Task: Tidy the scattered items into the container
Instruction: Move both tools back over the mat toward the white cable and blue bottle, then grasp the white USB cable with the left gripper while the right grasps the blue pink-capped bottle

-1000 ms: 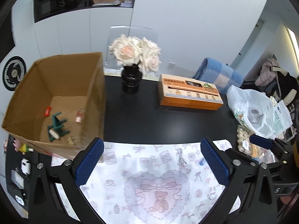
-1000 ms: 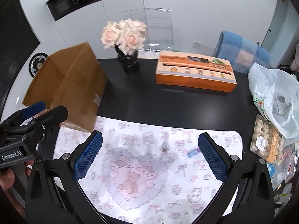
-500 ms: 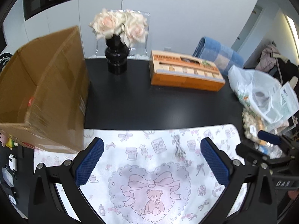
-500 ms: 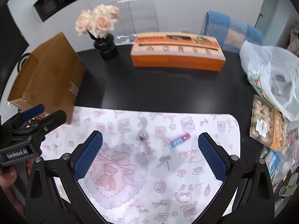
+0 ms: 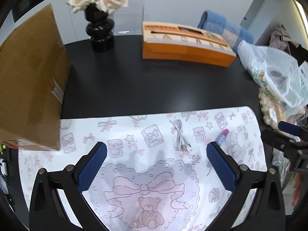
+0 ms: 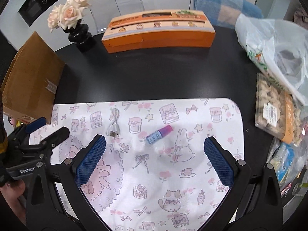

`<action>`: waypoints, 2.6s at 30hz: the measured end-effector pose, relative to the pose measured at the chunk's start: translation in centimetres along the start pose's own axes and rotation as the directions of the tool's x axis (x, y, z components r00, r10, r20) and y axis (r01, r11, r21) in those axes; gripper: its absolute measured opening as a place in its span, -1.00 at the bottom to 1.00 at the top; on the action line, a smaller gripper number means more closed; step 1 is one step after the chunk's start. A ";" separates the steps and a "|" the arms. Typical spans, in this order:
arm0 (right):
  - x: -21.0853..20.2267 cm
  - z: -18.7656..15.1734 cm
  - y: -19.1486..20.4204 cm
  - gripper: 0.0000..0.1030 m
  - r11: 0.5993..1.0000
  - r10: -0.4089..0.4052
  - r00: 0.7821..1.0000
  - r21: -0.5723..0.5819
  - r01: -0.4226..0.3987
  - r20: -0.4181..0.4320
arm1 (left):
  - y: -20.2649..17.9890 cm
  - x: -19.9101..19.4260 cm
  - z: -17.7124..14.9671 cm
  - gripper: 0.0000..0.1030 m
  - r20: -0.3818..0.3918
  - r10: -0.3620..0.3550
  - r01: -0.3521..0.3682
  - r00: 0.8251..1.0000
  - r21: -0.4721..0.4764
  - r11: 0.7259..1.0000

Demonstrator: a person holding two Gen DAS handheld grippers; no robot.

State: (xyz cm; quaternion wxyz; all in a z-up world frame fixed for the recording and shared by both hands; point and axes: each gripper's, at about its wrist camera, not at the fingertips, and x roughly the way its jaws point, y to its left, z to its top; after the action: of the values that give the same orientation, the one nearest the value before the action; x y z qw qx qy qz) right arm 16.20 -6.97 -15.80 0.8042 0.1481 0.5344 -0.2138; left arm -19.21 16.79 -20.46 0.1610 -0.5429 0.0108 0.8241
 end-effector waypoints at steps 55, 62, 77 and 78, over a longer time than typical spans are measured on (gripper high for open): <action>13.3 0.0 -1.3 -0.08 0.989 0.043 0.974 0.145 -0.011 -0.223 | -4.7 11.4 0.4 -0.61 -0.121 0.119 -0.108 0.986 0.092 0.990; 13.5 -0.1 -0.9 -0.21 0.992 0.011 0.974 0.128 0.019 -0.224 | -4.7 11.5 0.1 -0.61 -0.118 0.128 -0.117 0.985 0.095 0.989; 13.8 0.0 0.5 -0.61 0.993 -0.112 0.972 0.015 0.118 -0.206 | -4.6 11.2 -0.1 -0.63 -0.142 0.125 -0.114 0.982 0.084 0.990; 13.7 0.1 0.4 -0.61 0.993 -0.109 0.972 0.015 0.115 -0.207 | -4.6 11.2 -0.1 -0.63 -0.143 0.127 -0.115 0.982 0.083 0.990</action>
State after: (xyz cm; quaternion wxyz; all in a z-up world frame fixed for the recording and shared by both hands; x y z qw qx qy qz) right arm 21.10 -9.20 -28.44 0.7292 0.1499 0.6192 -0.2496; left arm -21.82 24.01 -29.83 0.1294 -0.5946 0.0864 0.7888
